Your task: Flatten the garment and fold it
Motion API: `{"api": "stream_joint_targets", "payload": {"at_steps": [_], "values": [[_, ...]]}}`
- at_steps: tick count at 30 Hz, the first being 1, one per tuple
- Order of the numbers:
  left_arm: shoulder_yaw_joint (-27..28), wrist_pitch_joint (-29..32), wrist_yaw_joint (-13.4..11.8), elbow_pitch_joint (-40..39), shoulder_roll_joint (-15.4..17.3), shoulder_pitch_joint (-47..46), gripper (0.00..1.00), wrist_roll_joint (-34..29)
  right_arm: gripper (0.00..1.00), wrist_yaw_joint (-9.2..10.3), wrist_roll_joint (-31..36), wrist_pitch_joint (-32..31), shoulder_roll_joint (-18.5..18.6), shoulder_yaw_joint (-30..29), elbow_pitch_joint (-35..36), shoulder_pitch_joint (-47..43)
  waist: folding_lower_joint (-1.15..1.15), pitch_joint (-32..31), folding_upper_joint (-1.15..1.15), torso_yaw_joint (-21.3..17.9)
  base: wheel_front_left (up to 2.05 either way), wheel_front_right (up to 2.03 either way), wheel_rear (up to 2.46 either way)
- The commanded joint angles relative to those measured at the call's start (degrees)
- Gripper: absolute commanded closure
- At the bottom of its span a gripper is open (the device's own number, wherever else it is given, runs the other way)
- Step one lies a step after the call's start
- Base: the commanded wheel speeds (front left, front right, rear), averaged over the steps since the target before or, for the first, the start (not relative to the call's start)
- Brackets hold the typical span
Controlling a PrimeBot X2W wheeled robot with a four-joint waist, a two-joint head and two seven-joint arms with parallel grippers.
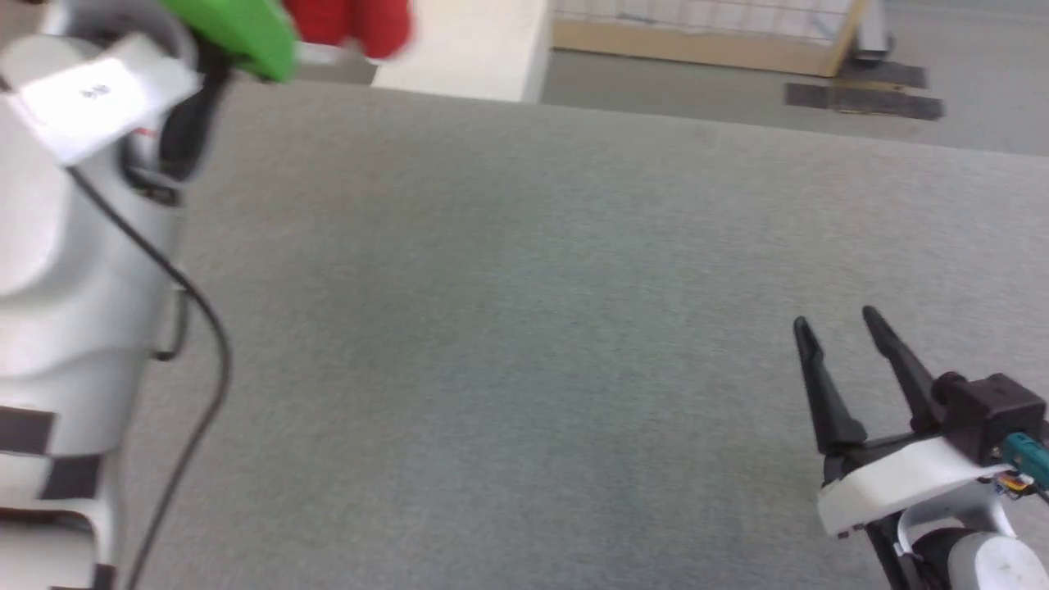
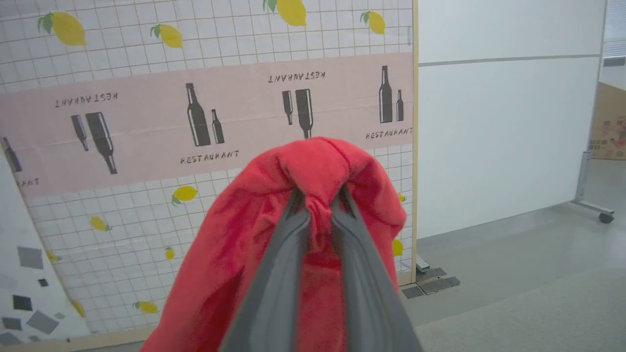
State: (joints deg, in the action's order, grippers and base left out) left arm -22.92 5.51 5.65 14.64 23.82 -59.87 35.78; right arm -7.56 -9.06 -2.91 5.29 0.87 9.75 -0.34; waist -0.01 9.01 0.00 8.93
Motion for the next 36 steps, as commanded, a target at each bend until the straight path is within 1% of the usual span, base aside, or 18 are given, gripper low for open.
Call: {"api": "stream_joint_targets", "payload": {"at_steps": [1, 3, 7, 11, 14, 17, 20, 22, 24, 27, 28, 29, 31, 36], "values": [[-0.62, 0.75, -0.63, -1.56, -1.26, 1.08, 1.0, 1.19, 0.0, 0.08, 0.11, 0.78, -0.31, -0.63, -0.41, 1.37, 0.01, -0.91, 0.0, -4.36, 0.0, 0.0, 0.0], [-1.68, 1.92, -1.36, -4.12, -2.55, 2.47, 1.0, 1.7, 0.0, 0.08, 0.02, 1.27, -0.56, -1.27, -0.98, 2.1, 0.01, -0.62, 0.0, -6.4, 0.0, 0.0, 0.0], [-4.15, 3.21, -3.64, -8.53, -5.46, 6.84, 1.0, 2.23, 0.0, 0.08, 0.64, 2.32, -0.51, -2.37, -1.89, 3.3, 0.01, 0.39, 0.0, -10.41, 0.0, 0.0, 0.0], [-6.81, 3.13, -6.04, -10.87, -8.42, 11.95, 1.0, 2.26, 0.0, 0.08, 0.98, 3.3, -0.57, -3.56, -2.32, 4.25, 0.01, 1.89, 0.0, -13.72, 0.0, 0.0, 0.0], [-9.61, 1.95, -6.92, -11.02, -9.8, 15.57, 1.0, 0.79, 0.0, 0.08, 1.21, 3.96, -0.66, -3.94, -2.57, 4.83, 0.01, 3.28, 0.0, -15.89, 0.0, 0.0, 0.0], [-11.79, -0.48, -8.64, -8.62, -10.44, 18.91, 1.0, -1.89, 0.0, 0.08, 1.42, 4.61, -0.86, -3.96, -2.8, 5.39, 0.01, 4.86, 0.0, -17.75, 0.0, 0.0, 0.0], [-13.97, -3.19, -9.26, -4.94, -10.22, 21.11, 1.0, -4.84, 0.0, 0.08, 1.49, 5.24, -1.1, -3.68, -3.08, 5.91, 0.01, 6.2, 0.0, -18.93, 0.0, 0.0, 0.0], [-14.44, -4.89, -9.79, -2.19, -10.15, 22.45, 1.0, -5.69, 0.0, 0.08, 1.59, 5.58, -1.27, -3.5, -3.27, 6.11, 0.01, 6.96, 0.0, -19.36, 0.0, 0.0, 0.0], [-14.99, -6.03, -9.78, 0.31, -9.81, 23.38, 1.0, -6.32, 0.0, 0.08, 1.7, 5.78, -1.42, -3.54, -3.43, 6.17, 0.01, 7.5, 0.0, -19.28, 0.0, 0.0, 0.0], [-16.26, -6.42, -8.67, 3.7, -9.13, 24.75, 1.0, -6.59, 0.0, 0.08, 1.95, 5.81, -1.54, -3.61, -3.76, 5.98, 0.01, 7.71, 0.0, -18.53, 0.0, 0.0, 0.0], [-16.7, -6.06, -8.25, 4.62, -8.92, 25.13, 0.79, -6.53, 0.0, 0.08, 2.03, 5.79, -1.56, -3.61, -3.85, 5.94, 0.01, 7.64, 0.0, -18.25, 0.0, 0.0, 0.0], [-17.24, -5.57, -7.7, 5.63, -8.8, 25.54, 0.0, -6.37, 0.0, 0.08, 2.14, 5.75, -1.58, -3.7, -3.97, 5.87, 0.01, 7.41, 0.0, -17.77, 0.0, 0.0, 0.0], [-17.77, -5.63, -7.02, 6.89, -8.69, 25.85, 0.0, -6.27, 0.0, 0.08, 2.24, 5.61, -1.6, -3.88, -4.2, 5.77, 0.01, 6.82, 0.0, -16.83, 0.0, 0.0, 0.0], [-16.63, -7.28, -7.5, 7.71, -9.18, 25.58, 0.0, -5.31, 0.0, 0.08, 2.15, 4.78, -1.28, -3.89, -4.56, 5.36, 0.01, 4.36, 0.0, -14.06, 0.0, 0.0, 0.0]]}}
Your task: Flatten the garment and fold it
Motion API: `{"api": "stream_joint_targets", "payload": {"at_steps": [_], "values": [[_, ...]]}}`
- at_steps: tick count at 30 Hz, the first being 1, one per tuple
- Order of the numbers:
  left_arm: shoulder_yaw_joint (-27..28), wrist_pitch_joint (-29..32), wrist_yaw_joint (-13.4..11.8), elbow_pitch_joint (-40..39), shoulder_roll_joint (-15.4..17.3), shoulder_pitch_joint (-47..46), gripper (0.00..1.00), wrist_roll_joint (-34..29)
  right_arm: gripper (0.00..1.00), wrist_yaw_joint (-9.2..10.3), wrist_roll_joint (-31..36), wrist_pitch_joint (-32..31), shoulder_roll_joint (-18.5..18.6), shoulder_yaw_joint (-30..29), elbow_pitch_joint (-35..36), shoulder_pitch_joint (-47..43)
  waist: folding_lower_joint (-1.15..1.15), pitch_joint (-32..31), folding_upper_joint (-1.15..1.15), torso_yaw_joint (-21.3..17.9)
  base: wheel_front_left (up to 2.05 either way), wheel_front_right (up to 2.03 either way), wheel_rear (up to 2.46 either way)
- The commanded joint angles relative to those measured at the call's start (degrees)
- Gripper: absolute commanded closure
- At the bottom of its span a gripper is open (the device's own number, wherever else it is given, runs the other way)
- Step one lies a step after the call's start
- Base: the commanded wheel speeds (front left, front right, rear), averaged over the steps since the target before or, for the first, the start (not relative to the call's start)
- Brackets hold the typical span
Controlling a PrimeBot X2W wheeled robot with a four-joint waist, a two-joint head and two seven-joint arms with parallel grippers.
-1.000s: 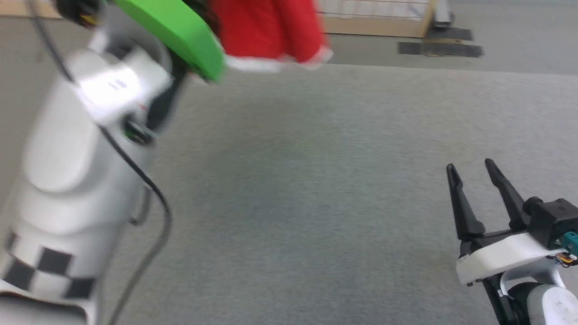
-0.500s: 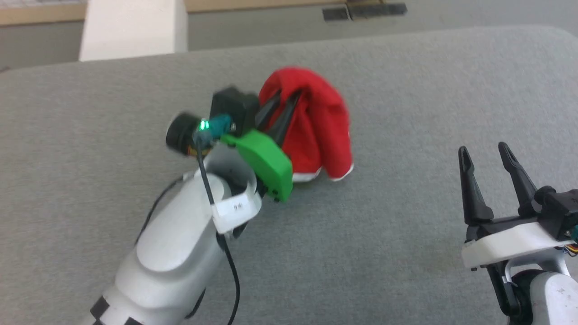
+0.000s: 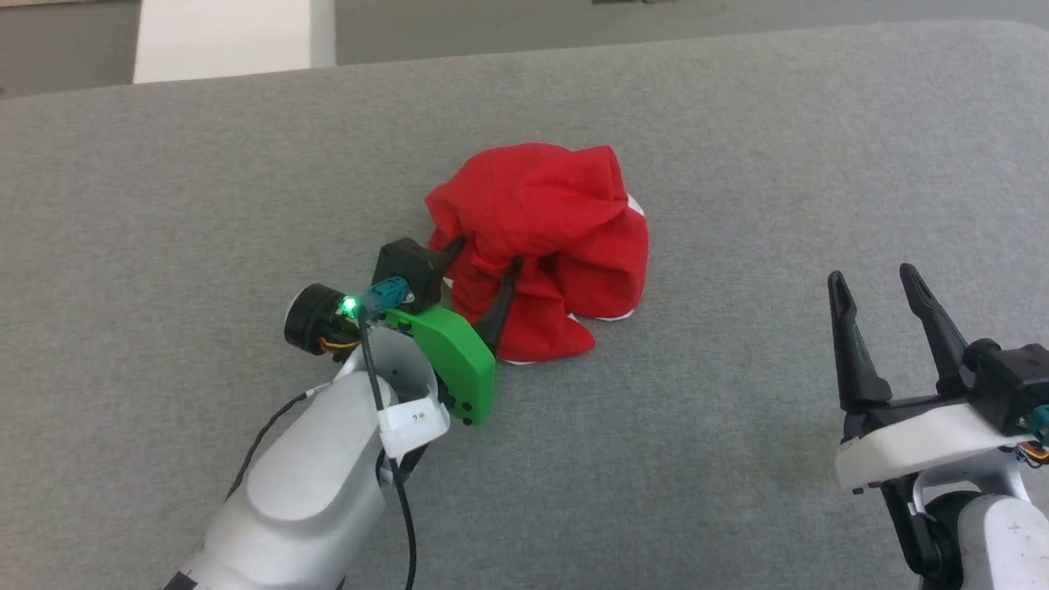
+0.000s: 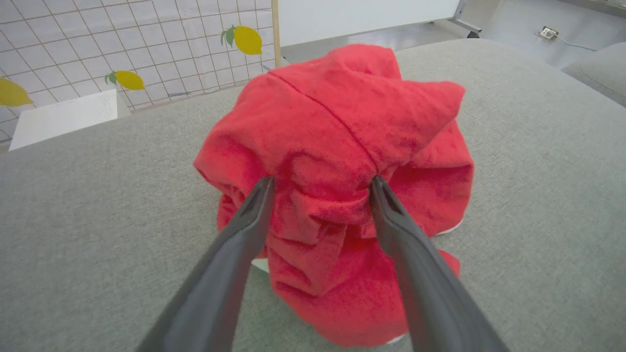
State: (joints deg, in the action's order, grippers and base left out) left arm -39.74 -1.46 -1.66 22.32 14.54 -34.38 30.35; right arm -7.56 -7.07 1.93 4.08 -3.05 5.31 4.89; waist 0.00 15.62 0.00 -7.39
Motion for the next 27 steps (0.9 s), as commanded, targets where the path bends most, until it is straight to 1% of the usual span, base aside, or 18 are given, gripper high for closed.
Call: {"api": "stream_joint_targets", "payload": {"at_steps": [1, 5, 7, 10, 12, 17, 20, 24, 27], "values": [[0.48, -0.72, -0.31, -0.15, 0.03, -0.07, 0.0, 0.28, 0.0, 0.08, 0.12, -0.31, 0.05, 0.04, -0.17, -0.07, 0.0, -3.03, 0.0, 2.99, 0.0, 0.0, 0.0], [1.52, -1.73, -0.79, -1.67, 0.1, -0.24, 0.0, 1.0, 0.0, 0.08, -0.19, -1.3, 0.53, -0.26, -0.35, -1.26, 0.0, -6.14, 0.0, 5.86, 0.0, 0.0, 0.0], [2.04, -1.31, -1.34, -2.56, 0.33, -0.08, 0.0, 1.52, 0.0, 0.08, -0.37, -1.75, 0.75, -0.69, -0.46, -2.19, 0.0, -7.91, 0.0, 7.61, 0.0, 0.0, 0.0], [3.16, -0.66, -3.07, -3.48, 1.98, 0.35, 0.0, 1.44, 0.0, 0.08, -0.59, -2.32, 0.86, -1.55, -0.7, -3.24, 0.0, -10.23, 0.0, 9.54, 0.0, 0.0, 0.0], [4.24, -0.21, -4.09, -4.63, 3.64, 1.44, 0.0, 1.86, 0.0, 0.08, -0.94, -2.63, 0.89, -1.98, -0.7, -3.61, 0.0, -11.37, 0.0, 10.58, 0.0, 0.0, 0.0], [7.3, -0.31, -6.91, -8.37, 7.19, 6.0, 0.0, 3.52, 0.0, 0.08, -1.68, -3.35, 1.14, -1.63, -0.52, -4.46, 0.0, -12.61, 0.0, 12.35, 0.0, 0.0, 0.0], [8.55, -1.11, -9.05, -11.28, 9.41, 10.09, 0.0, 3.63, 0.0, 0.08, -1.96, -3.65, 0.81, -1.06, -0.4, -5.23, 0.0, -12.96, 0.0, 12.66, 0.0, 0.0, 0.0], [8.38, -1.27, -11.0, -14.97, 11.34, 16.81, 0.0, 3.89, 0.0, 0.08, -2.21, -3.85, 0.25, -0.07, -0.47, -6.46, 0.0, -13.28, 0.0, 12.96, 0.0, 0.0, 0.0], [7.23, -2.59, -12.03, -18.18, 12.24, 20.45, 0.0, 2.49, 0.0, 0.08, -2.03, -3.95, 0.07, 0.57, -0.58, -7.55, 0.0, -13.23, 0.0, 13.16, 0.0, 0.0, 0.0]]}}
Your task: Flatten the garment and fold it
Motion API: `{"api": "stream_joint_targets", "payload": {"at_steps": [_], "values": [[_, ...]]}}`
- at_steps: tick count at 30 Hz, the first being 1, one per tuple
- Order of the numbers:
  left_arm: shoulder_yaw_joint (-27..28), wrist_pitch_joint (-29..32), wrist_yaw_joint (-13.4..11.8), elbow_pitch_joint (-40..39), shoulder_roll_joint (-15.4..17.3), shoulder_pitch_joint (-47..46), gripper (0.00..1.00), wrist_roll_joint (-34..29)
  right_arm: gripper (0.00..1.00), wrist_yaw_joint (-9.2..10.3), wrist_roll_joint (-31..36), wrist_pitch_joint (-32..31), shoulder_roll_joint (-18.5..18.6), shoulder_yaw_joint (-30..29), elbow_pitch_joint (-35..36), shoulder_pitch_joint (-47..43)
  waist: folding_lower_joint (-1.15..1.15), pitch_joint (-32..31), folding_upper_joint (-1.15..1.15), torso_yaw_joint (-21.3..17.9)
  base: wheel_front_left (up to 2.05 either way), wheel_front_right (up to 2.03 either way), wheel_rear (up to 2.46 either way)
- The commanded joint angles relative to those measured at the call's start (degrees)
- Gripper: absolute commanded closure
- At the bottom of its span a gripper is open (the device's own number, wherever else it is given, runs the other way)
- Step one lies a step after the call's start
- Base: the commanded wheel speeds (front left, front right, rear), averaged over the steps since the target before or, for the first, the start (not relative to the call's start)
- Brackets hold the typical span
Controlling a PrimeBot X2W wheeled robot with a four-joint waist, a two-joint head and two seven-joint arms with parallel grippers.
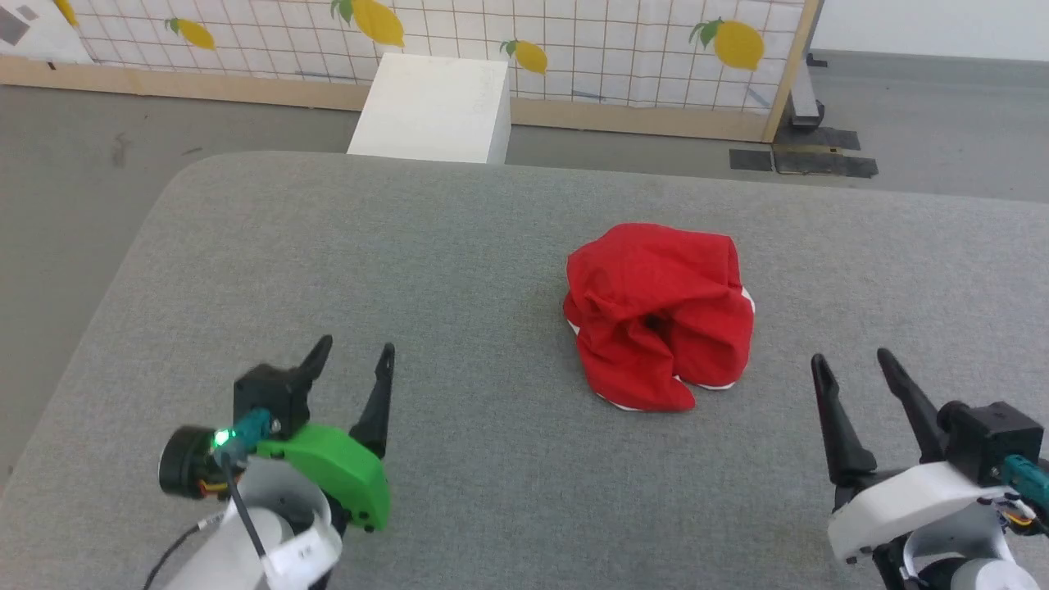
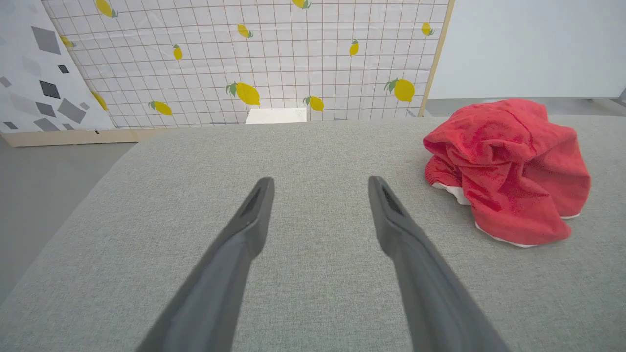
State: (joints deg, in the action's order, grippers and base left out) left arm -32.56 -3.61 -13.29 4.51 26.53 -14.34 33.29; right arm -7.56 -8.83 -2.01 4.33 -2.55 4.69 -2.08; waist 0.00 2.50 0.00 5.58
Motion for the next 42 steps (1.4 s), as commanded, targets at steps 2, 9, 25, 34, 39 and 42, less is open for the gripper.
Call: {"api": "stream_joint_targets", "payload": {"at_steps": [2, 9, 25, 34, 39, 42], "values": [[-0.18, -1.57, -1.68, -2.56, 0.22, 2.49, 0.0, -1.05, 0.0, 0.08, -0.16, 0.02, -0.25, 0.43, 0.07, -1.1, 0.0, -0.07, 0.0, 0.18, 0.0, 0.0, 0.0], [-0.59, -3.72, -4.79, -6.57, -0.24, 6.99, 0.0, -1.97, 0.0, 0.08, 0.29, -0.25, -0.48, 0.58, -0.55, -2.54, 0.0, -0.73, 0.0, 0.36, 0.0, 0.0, 0.0], [-1.71, -3.46, -5.02, -6.85, -0.65, 6.79, 0.0, -2.03, 0.0, 0.08, -1.81, -10.78, 2.61, 3.79, 0.82, -2.31, 0.0, 2.59, 0.0, 3.36, 0.0, 0.0, 0.0], [-2.75, -4.04, -4.78, -5.8, -3.08, 3.49, 0.0, -2.67, 0.0, 0.08, -9.59, -37.89, 14.37, 14.18, 2.21, 9.44, 0.0, 8.7, 0.0, 8.55, 0.0, 0.0, 0.0], [-3.35, -4.56, -4.58, -4.73, -4.67, 1.71, 0.0, -2.91, 0.0, 0.08, -12.15, -45.54, 17.6, 17.62, -0.47, 16.54, 0.0, 11.51, 0.0, 11.81, 0.0, 0.0, 0.0], [-3.67, -4.95, -4.52, -3.94, -5.73, 0.53, 0.0, -3.07, 0.0, 0.08, -11.88, -46.65, 18.47, 18.7, -3.1, 20.14, 0.0, 12.91, 0.0, 13.87, 0.0, 0.0, 0.0]]}}
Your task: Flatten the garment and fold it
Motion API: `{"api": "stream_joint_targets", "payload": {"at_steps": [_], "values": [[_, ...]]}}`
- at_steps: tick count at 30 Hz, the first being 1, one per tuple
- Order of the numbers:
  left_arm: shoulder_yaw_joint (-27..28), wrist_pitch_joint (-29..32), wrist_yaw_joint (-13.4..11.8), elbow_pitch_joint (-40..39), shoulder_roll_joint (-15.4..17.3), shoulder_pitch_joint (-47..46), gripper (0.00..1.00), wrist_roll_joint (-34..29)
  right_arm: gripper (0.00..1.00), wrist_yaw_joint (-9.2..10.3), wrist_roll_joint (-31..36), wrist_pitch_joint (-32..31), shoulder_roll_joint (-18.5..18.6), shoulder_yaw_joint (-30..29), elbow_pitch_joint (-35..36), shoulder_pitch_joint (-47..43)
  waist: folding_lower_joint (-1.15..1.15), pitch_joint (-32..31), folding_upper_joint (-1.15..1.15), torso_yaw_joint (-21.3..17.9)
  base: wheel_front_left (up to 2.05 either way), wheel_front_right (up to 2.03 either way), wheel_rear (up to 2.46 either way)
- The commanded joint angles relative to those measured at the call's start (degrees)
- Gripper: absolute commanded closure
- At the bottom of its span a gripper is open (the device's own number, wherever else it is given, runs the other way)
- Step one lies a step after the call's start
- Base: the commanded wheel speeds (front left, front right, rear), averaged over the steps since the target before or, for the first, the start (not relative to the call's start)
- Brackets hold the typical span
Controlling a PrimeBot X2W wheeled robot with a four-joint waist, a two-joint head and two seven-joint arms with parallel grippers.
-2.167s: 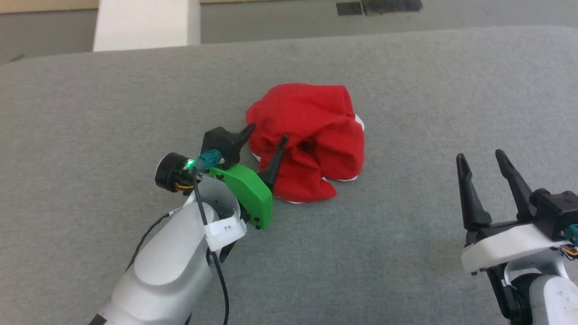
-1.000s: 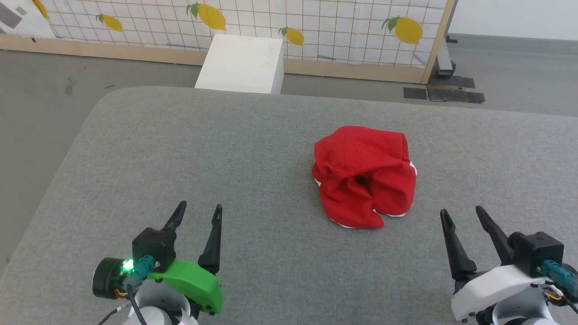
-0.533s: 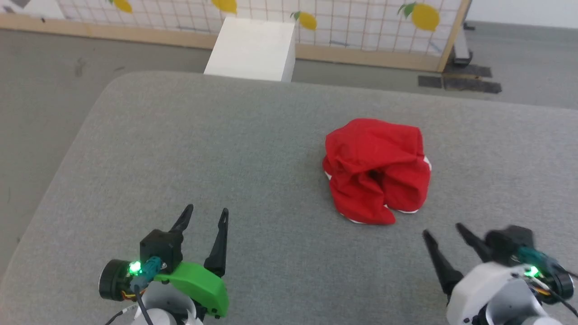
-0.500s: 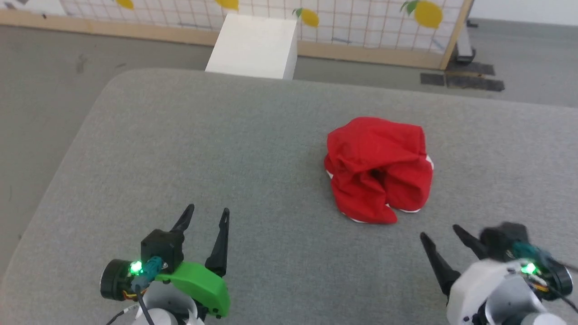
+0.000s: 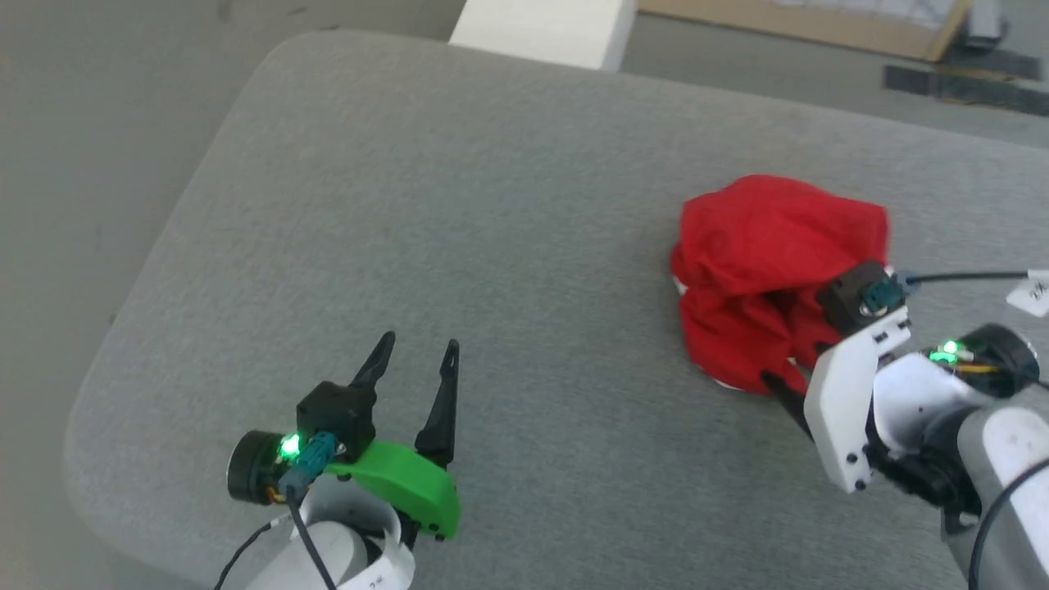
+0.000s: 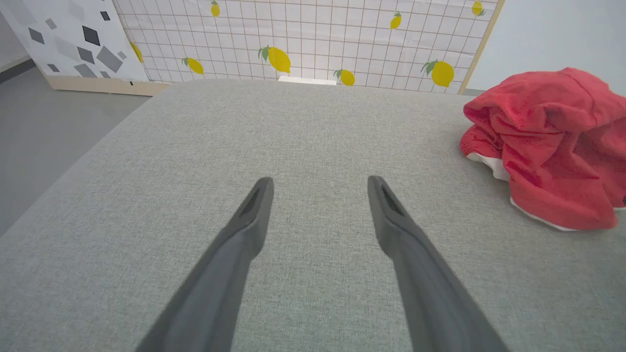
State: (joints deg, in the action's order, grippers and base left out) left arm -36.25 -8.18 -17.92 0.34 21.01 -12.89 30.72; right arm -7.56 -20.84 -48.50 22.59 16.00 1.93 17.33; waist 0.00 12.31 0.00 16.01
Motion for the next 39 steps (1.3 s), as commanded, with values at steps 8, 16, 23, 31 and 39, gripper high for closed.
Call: {"api": "stream_joint_targets", "payload": {"at_steps": [8, 16, 23, 31, 39], "values": [[-0.26, -1.92, -0.05, 2.35, -2.09, -2.39, 0.0, -0.64, 0.0, 0.08, 0.9, -3.38, 1.05, 2.12, -7.5, 3.95, 0.0, 4.4, 0.0, 6.59, 0.0, 0.0, 0.0], [-0.28, -2.06, -0.33, 3.81, -1.94, -1.73, 0.0, -0.19, 1.0, 0.08, 0.06, -0.07, 1.24, 0.19, -8.29, 2.01, 0.0, 1.8, 0.0, 4.95, 0.0, 0.0, 0.0], [0.26, -1.36, -0.46, 3.66, -0.66, -0.66, 0.0, 0.74, 1.0, 0.08, -2.88, -0.14, -0.21, -11.51, -0.49, -5.55, 0.0, -2.1, 0.0, -0.17, 0.0, 0.0, 0.0], [0.51, -0.65, -0.52, 2.22, 0.28, 0.37, 0.0, 1.69, 1.0, 0.08, 0.47, -5.99, -2.57, -26.21, 8.22, -19.11, 0.0, -4.02, 0.0, -6.56, 0.0, 0.0, 0.0], [0.2, -0.14, -0.38, 1.42, 0.12, -0.35, 0.0, 1.97, 0.0, 0.08, 4.73, -3.87, -6.26, -30.49, 8.25, -23.55, 0.0, -3.58, 0.0, -9.28, 0.0, 0.0, 0.0]]}}
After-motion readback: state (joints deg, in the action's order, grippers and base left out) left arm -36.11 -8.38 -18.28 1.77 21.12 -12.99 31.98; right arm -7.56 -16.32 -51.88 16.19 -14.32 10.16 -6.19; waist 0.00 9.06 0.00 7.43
